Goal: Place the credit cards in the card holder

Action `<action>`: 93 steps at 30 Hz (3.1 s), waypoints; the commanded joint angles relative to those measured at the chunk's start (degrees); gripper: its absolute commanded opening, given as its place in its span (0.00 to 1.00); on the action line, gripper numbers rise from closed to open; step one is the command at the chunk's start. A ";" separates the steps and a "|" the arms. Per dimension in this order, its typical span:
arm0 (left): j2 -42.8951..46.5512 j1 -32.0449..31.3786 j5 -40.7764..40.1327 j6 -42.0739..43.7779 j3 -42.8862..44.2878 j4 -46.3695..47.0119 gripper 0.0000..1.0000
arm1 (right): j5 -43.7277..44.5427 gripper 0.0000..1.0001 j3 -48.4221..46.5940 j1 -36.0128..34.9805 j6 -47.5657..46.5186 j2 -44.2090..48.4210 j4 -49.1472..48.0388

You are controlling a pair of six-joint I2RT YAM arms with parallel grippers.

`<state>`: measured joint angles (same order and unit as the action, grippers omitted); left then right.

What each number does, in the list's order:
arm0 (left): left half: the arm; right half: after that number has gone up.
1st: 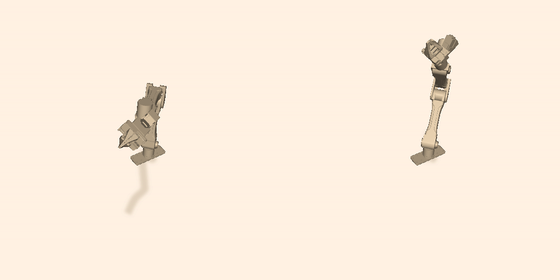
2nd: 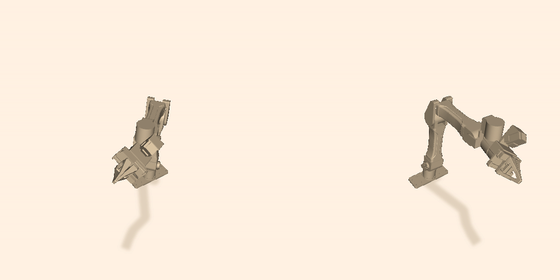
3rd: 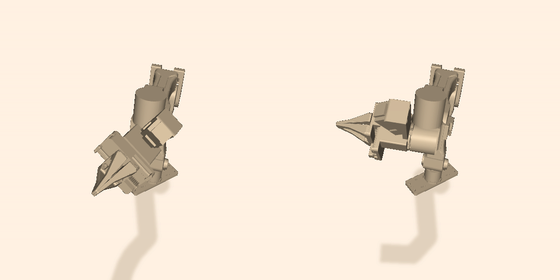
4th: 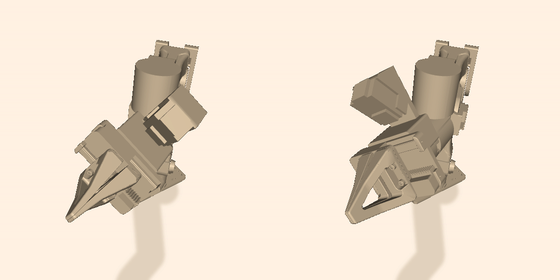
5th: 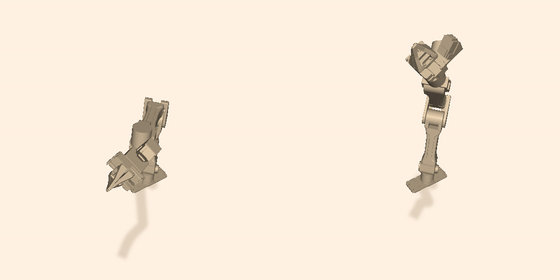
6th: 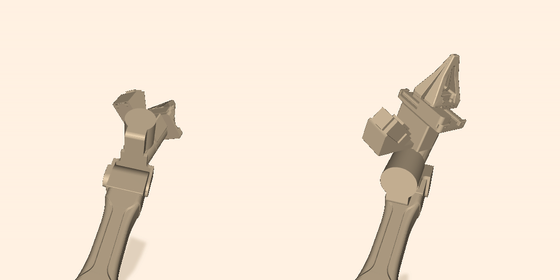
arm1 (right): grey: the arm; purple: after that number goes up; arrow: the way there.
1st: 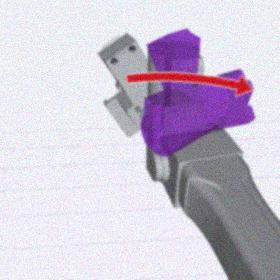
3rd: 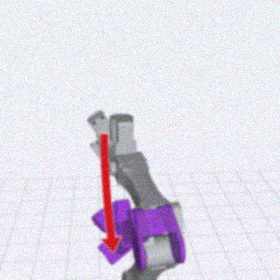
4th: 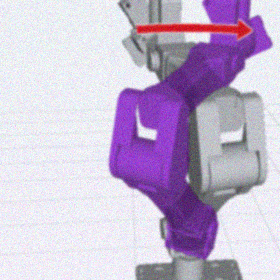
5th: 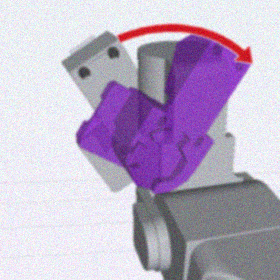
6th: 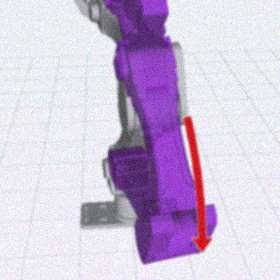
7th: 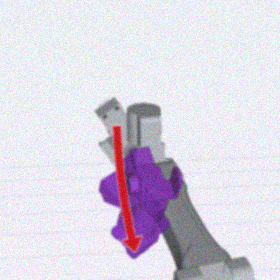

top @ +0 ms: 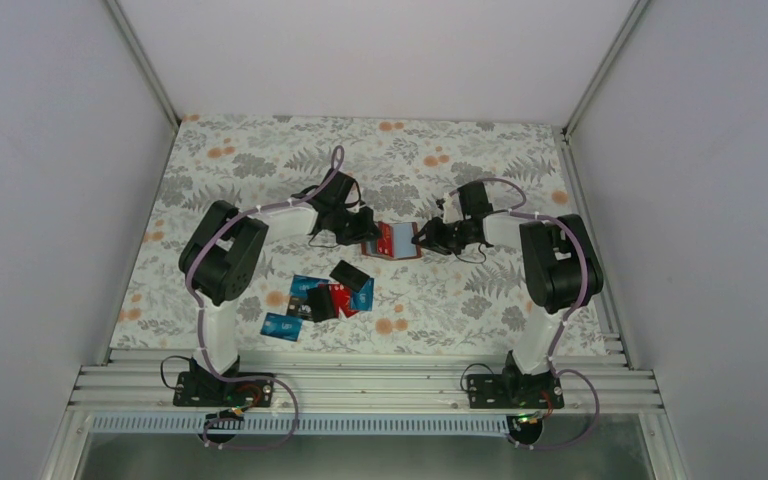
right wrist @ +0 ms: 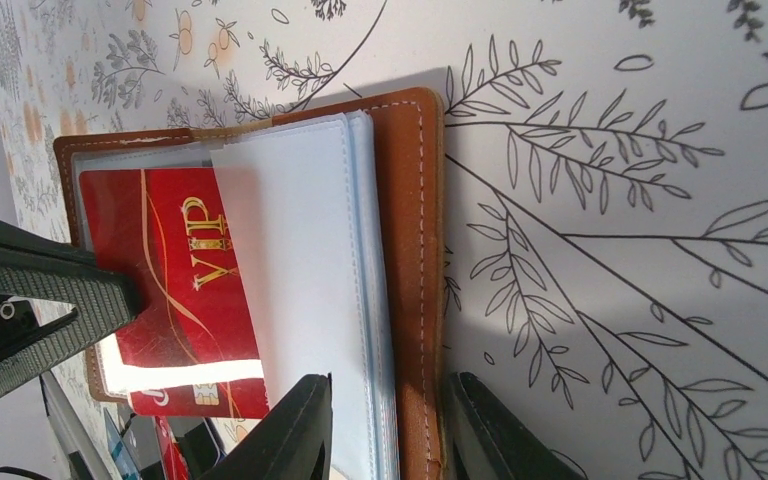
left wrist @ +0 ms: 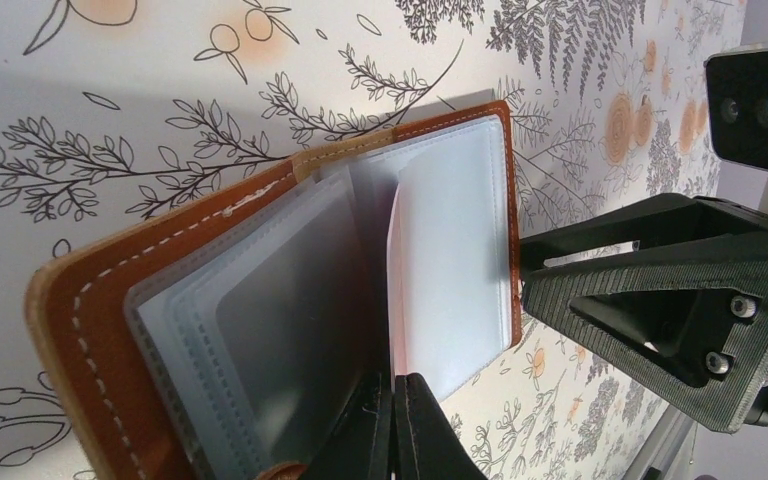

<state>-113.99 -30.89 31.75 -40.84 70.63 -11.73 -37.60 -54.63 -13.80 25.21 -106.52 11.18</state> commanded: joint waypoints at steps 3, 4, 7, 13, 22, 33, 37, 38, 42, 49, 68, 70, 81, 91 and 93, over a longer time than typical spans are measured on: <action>-1.48 0.31 0.21 1.34 0.68 -0.21 0.02 | 1.84 0.32 0.21 -0.17 -0.97 -2.41 1.57; -1.47 0.30 0.31 1.33 0.51 0.12 0.02 | 1.88 0.32 0.25 -0.14 -0.96 -2.36 1.61; -1.77 0.26 0.81 0.88 0.10 1.17 0.02 | 1.81 0.32 0.22 -0.15 -0.87 -2.38 1.72; -2.32 0.31 1.61 0.30 0.30 2.44 0.02 | 1.83 0.31 0.40 -0.25 -0.93 -2.18 2.00; -3.61 0.13 3.72 -1.01 0.31 4.19 0.02 | 2.10 0.29 1.08 -0.20 -0.69 -1.60 1.98; -5.25 -0.37 4.46 -2.54 0.55 5.66 0.02 | 1.62 0.28 1.19 -0.23 -0.44 -1.53 1.68; -5.91 -0.74 4.46 -2.82 1.32 5.62 0.02 | 1.51 0.27 1.26 -0.38 -0.34 -1.50 1.68; -6.11 -0.87 4.53 -2.88 1.47 5.62 0.02 | 1.52 0.27 1.27 -0.46 -0.30 -1.49 1.67; -6.66 -1.34 4.62 -3.37 2.01 5.75 0.02 | 1.35 0.26 1.45 -0.52 -0.08 -1.49 1.48; -7.01 -1.80 4.47 -4.50 2.05 6.50 0.02 | 1.31 0.22 1.71 -0.62 0.00 -1.36 1.50; -7.91 -2.59 4.34 -6.39 1.98 7.97 0.02 | 0.25 0.09 4.82 -1.07 1.21 -0.18 -0.23; -7.99 -2.67 4.44 -6.72 1.80 8.33 0.02 | 0.09 0.08 4.95 -1.26 1.32 -0.03 -0.28; -7.73 -3.25 4.16 -10.18 -0.56 10.75 0.02 | -0.07 0.06 6.87 -2.33 2.59 0.91 -1.35; -7.78 -4.52 3.44 -9.80 -0.47 9.58 0.02 | 0.05 0.06 7.12 -2.78 2.69 1.28 -1.54; -7.66 -4.60 3.12 -9.43 -0.62 9.35 0.02 | 0.14 0.06 7.02 -2.79 2.57 1.44 -1.32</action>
<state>-119.72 -32.91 36.47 -50.02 71.29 -1.54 -36.25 -49.45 -13.93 27.99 -104.81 5.39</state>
